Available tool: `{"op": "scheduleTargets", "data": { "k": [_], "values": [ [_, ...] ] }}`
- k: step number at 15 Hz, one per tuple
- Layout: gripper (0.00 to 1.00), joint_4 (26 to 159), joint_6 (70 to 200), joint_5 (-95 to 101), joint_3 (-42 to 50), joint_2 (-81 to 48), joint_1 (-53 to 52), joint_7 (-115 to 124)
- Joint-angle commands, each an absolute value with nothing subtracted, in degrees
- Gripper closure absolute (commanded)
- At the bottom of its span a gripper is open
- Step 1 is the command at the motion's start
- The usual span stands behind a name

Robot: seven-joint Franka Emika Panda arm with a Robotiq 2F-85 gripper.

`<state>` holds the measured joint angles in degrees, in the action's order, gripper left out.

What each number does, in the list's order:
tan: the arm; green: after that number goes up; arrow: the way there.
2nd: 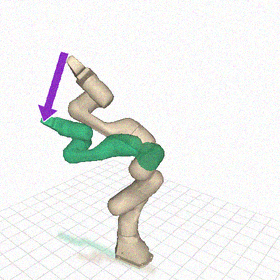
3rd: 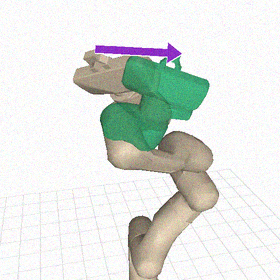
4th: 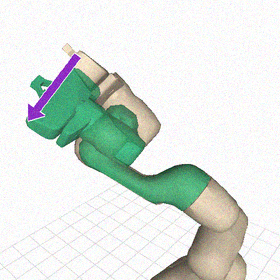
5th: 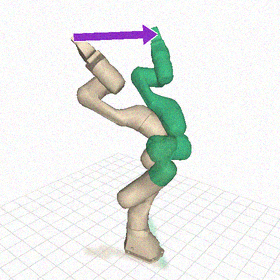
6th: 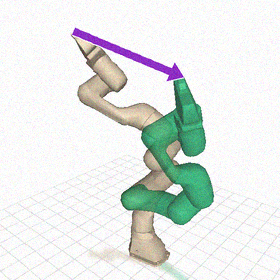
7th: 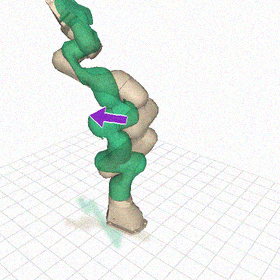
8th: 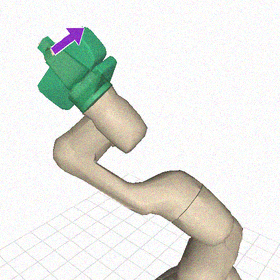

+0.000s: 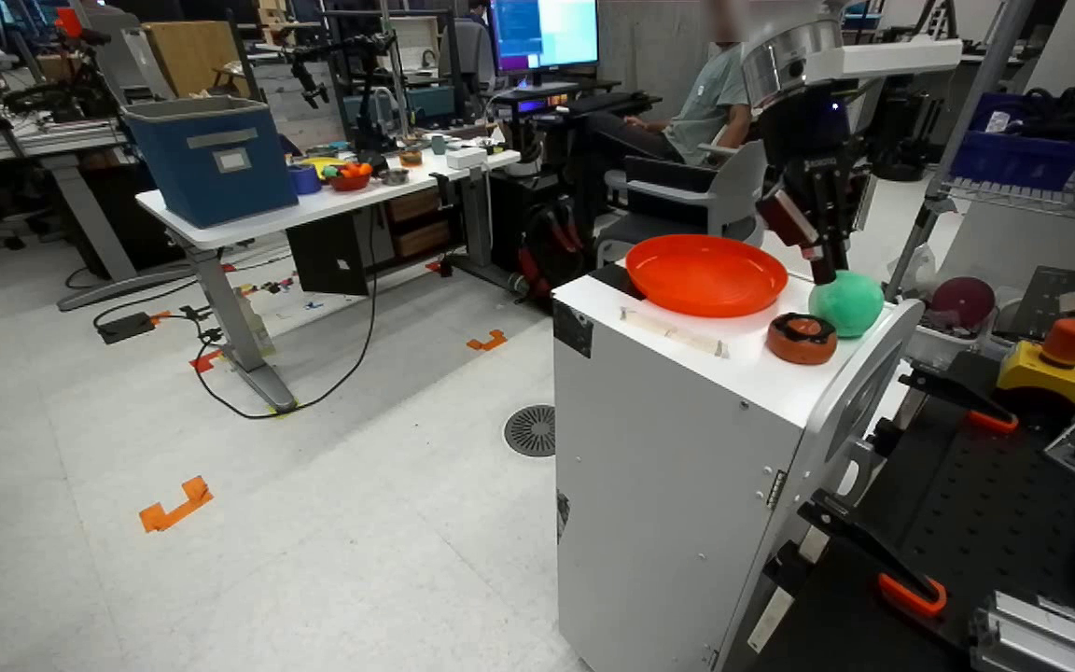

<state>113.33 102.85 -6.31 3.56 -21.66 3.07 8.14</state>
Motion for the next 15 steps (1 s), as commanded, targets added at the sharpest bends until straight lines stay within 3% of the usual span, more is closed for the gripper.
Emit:
{"op": "scheduleTargets", "data": {
  "k": [1, 6, 7, 9, 15],
  "values": [
    [1.00, 112.64, 101.08, -8.03, 3.34, -21.37, 3.58, 7.59],
    [0.99, 112.54, 101.27, -7.99, 3.31, -21.57, 3.61, 7.30],
    [0.72, 112.55, 101.31, -7.90, 3.31, -21.60, 3.58, 7.26],
    [0.66, 112.65, 101.43, -8.08, 3.38, -21.57, 3.54, 7.92],
    [0.22, 112.78, 101.86, -8.08, 3.37, -21.58, 3.57, 7.74]
  ]
}}
